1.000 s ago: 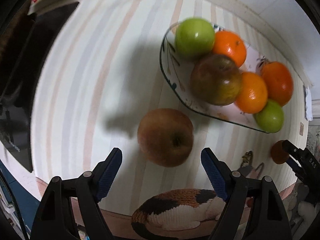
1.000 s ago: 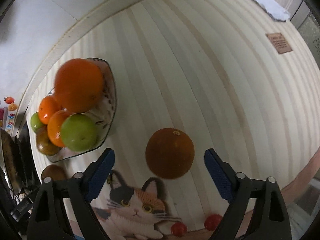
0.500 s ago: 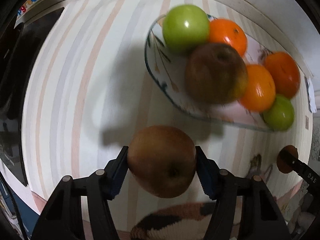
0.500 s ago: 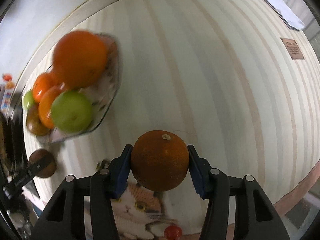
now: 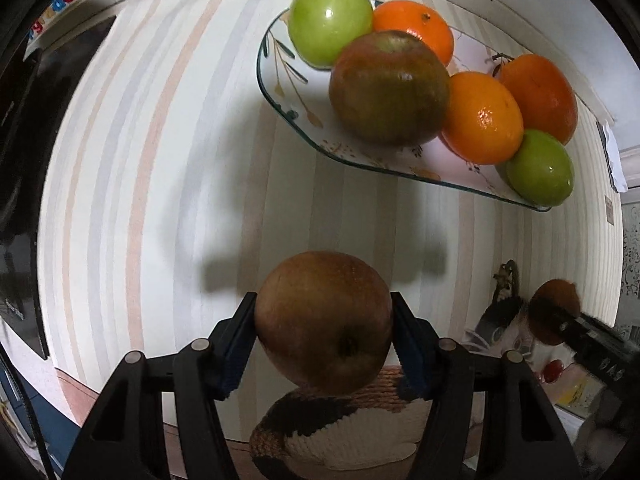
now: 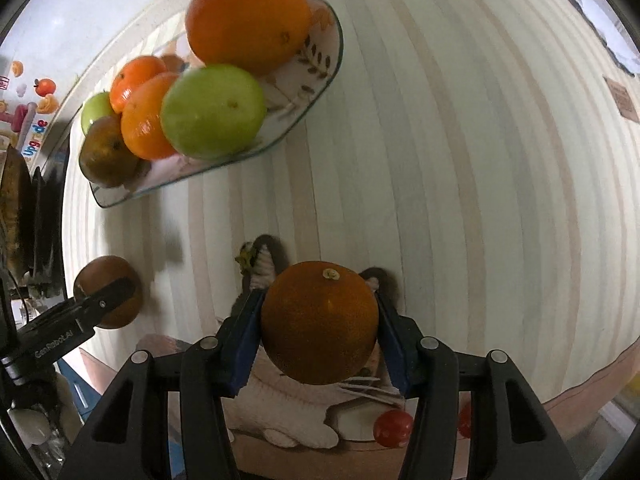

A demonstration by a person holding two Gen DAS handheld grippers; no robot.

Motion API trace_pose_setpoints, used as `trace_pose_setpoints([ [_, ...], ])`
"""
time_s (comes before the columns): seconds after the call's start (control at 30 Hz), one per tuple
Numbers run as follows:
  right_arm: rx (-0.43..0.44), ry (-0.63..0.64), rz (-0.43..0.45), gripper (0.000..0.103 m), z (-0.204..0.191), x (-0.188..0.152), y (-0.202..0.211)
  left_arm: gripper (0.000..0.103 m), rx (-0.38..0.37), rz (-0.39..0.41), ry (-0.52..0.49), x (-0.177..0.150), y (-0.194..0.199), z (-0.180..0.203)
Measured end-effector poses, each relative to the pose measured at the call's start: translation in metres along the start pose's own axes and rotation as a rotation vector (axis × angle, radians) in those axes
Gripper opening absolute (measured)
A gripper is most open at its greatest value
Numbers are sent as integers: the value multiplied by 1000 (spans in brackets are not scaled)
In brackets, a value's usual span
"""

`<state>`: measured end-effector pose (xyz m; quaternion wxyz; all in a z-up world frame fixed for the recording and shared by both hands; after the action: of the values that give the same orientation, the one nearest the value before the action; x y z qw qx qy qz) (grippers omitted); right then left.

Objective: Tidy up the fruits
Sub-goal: 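Grasp the dark orange with the right tool while the left tool grasps the brown apple, then carry the dark orange and brown apple onto the plate and open both tools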

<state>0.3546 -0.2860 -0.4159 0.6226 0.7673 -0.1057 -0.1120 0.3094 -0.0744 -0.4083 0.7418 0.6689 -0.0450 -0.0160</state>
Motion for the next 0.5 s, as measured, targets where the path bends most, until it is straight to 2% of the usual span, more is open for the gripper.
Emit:
trace_pose_setpoints([
  [0.17, 49, -22, 72, 56, -3, 14, 28, 61, -27, 15, -3, -2, 19, 8],
  [0.27, 92, -43, 129, 56, -10, 41, 54, 61, -69, 47, -14, 6, 44, 19],
  [0.37, 112, -58, 187, 56, -13, 62, 73, 61, -114, 91, -42, 29, 73, 38],
  [0.43, 116, -69, 208, 56, -11, 97, 77, 61, -142, 122, -56, 54, 92, 51],
  [0.5, 104, -74, 213, 56, -21, 116, 71, 61, -143, 144, -85, 81, 101, 63],
])
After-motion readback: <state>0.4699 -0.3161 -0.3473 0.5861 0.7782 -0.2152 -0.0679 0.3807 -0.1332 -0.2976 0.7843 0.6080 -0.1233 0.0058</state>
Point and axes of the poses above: each gripper's, at about its wrist camera, not at the fingertips, and y roughly against the way its jaws point, z to its right, x to its top, the point moved 7 cm from there along -y, roughly the way its jaws point, and after that the axes turned 5 degrees about -y, right-handed, at the moved point
